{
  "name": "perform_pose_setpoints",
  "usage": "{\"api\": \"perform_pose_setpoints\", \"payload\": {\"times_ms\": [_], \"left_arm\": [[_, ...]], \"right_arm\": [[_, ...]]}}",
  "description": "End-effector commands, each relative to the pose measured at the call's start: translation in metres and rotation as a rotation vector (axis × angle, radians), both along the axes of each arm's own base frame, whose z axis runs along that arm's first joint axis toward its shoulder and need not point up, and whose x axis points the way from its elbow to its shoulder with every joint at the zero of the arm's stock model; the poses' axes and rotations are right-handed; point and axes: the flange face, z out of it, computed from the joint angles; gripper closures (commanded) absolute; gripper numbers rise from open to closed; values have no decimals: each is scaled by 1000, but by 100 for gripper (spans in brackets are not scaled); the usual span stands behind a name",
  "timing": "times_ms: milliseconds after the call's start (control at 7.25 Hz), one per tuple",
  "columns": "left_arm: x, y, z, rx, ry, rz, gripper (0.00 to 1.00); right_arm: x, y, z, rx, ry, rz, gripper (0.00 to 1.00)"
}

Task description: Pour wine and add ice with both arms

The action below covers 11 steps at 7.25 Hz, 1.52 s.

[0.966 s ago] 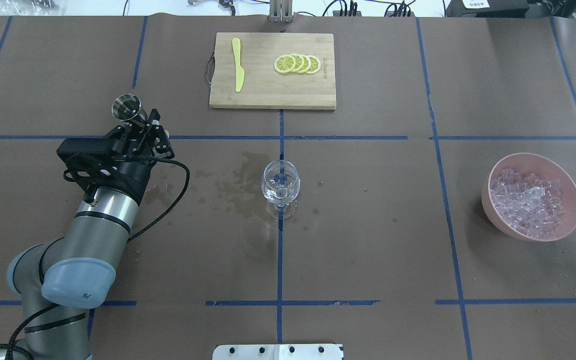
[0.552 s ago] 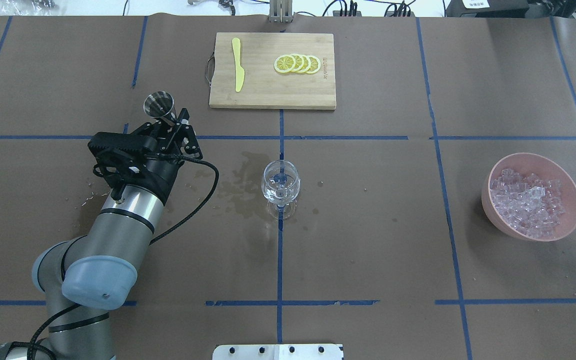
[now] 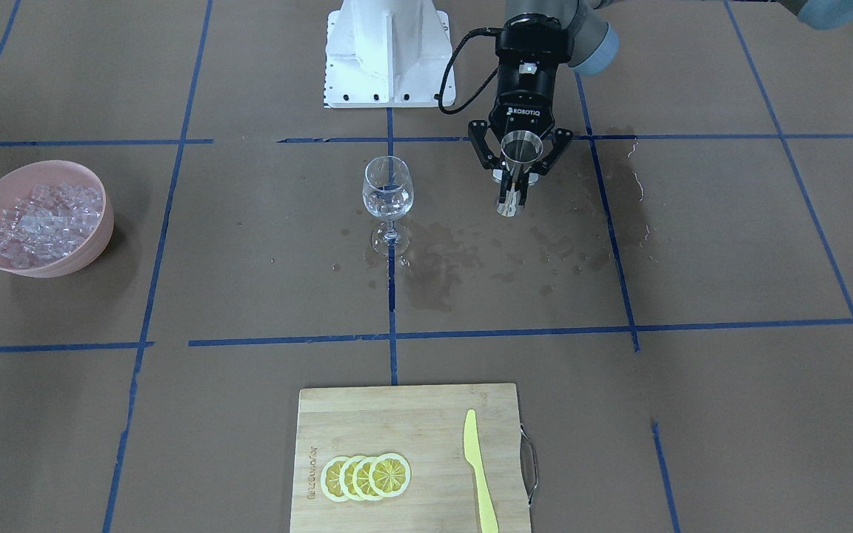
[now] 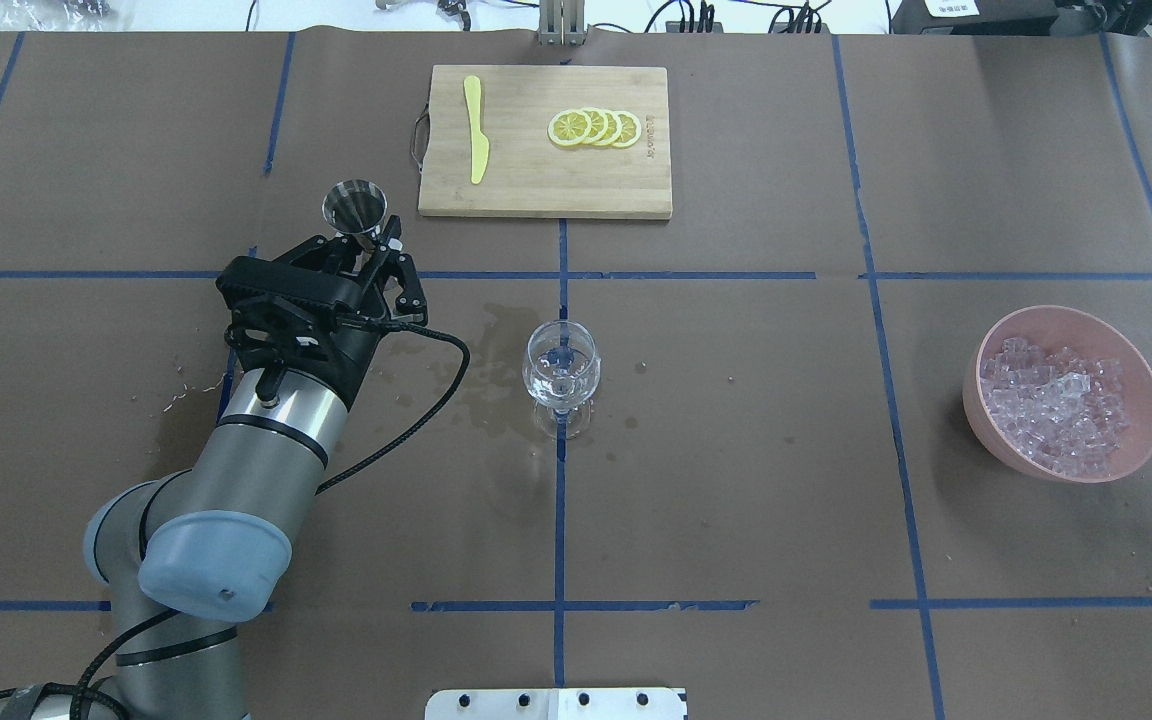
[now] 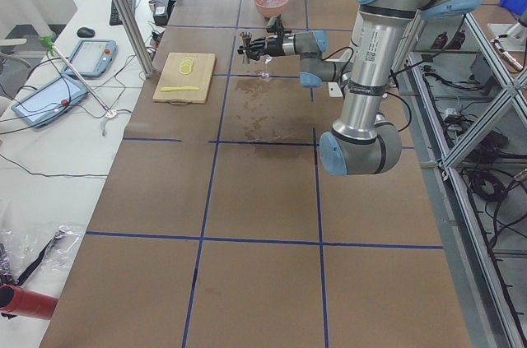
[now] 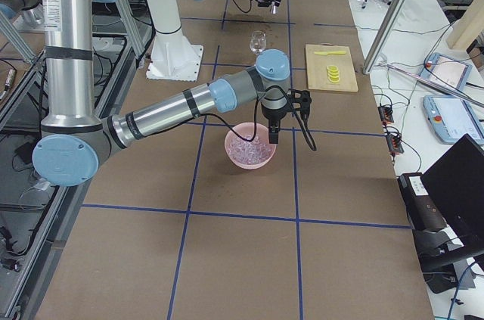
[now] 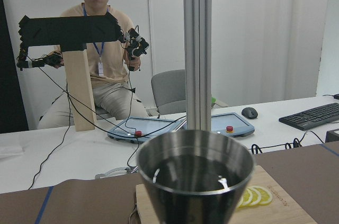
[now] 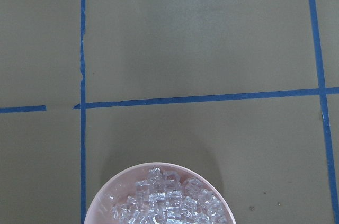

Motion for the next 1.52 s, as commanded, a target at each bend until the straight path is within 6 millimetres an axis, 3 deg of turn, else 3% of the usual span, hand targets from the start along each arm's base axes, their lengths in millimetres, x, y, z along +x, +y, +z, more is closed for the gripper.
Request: {"api": "perform_pose_setpoints", "payload": {"times_ms": [0, 414, 1103, 1379], "left_arm": [[7, 5, -7, 9, -9, 15, 100], [35, 22, -37, 19, -92, 61, 100], [70, 53, -26, 49, -291, 139, 100], [79, 56, -38, 64, -391, 153, 100]], "right_arm": [[-12, 1, -3, 8, -8, 7, 0], [-13, 1, -4, 1, -11, 9, 0], [-14, 2, -6, -6, -17, 15, 0], [-15, 2, -8, -9, -19, 19, 0]]}}
